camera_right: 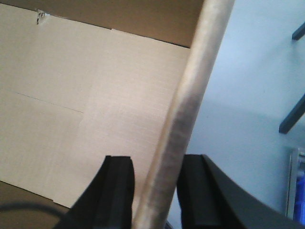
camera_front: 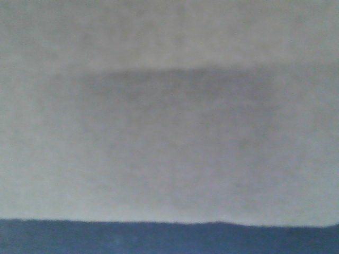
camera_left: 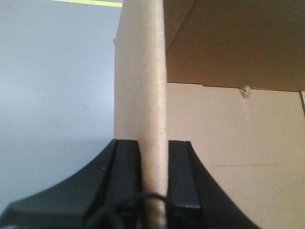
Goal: Grab box from left shelf to table start
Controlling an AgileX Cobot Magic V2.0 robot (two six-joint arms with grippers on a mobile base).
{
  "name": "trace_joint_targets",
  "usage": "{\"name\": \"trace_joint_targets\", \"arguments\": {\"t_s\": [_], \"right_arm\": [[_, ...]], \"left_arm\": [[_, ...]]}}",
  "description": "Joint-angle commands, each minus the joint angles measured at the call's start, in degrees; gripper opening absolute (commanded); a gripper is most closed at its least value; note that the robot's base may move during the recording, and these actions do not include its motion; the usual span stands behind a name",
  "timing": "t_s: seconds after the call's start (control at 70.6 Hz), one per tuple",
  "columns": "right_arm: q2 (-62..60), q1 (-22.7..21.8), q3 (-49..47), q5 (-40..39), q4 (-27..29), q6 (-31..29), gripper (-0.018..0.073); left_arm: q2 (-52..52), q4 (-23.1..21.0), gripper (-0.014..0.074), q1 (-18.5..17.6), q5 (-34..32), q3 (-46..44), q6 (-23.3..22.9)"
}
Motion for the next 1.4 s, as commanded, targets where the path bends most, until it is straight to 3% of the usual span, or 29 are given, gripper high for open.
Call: {"name": "trace_joint_targets", "arguments": {"t_s": [0.0,1.388], "right_arm": [[0.59,0.46,-1.51,-6.90,6.68,-1.79,0.0059],[0.59,0.46,-1.51,-6.90,6.68,-1.79,0.0059]], "left_arm": [[-0.13,-14.72,-0.0096,-1.10,-10.90,-2.66,-1.41],[-0.13,-14.72,-0.0096,-1.10,-10.90,-2.66,-1.41]]}}
